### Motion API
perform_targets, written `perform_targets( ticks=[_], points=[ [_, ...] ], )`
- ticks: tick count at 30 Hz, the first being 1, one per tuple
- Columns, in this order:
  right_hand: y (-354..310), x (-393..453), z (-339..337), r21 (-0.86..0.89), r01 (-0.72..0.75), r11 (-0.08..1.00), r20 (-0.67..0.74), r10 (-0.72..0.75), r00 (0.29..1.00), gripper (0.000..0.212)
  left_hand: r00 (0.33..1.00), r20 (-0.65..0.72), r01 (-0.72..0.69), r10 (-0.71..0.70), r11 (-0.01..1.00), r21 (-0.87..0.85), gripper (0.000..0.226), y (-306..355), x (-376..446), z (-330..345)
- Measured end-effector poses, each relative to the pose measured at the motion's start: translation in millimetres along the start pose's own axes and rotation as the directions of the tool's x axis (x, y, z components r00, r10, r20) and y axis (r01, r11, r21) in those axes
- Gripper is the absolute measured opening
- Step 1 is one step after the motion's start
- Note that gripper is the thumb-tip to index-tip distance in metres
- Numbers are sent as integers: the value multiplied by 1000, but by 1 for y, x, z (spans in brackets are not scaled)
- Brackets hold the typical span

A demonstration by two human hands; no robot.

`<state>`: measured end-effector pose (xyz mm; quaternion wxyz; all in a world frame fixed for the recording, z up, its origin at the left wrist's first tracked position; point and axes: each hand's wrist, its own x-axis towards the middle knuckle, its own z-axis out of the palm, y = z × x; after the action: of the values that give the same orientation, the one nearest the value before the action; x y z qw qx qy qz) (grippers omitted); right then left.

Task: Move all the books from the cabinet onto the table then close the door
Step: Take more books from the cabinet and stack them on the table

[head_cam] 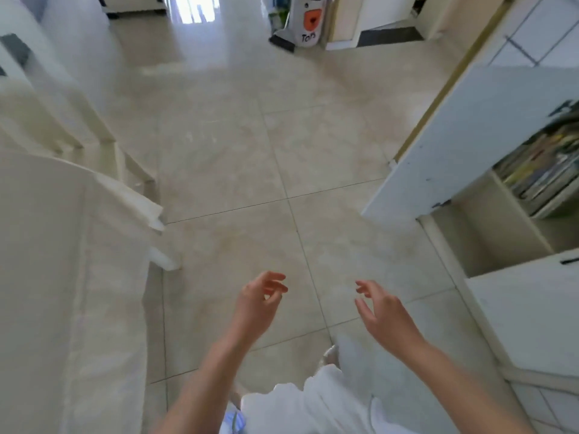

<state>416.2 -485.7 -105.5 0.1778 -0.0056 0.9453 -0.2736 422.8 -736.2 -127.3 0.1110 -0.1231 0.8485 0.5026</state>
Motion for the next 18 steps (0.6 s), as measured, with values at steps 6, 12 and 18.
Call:
perform_targets(
  ticks=[6,12,18],
  points=[
    [130,-2,-98,21,-159,987,-139,160,977,38,971,192,-150,143,988,22,37,104,49,150],
    [205,3,-160,82,-311,947,-208,322,924,39,882,364,-378,299,911,166,29,169,82,235],
    [267,33,-222,116,-374,920,-292,392,873,41,799,519,-473,304,850,232,30,235,131,315]
  ],
)
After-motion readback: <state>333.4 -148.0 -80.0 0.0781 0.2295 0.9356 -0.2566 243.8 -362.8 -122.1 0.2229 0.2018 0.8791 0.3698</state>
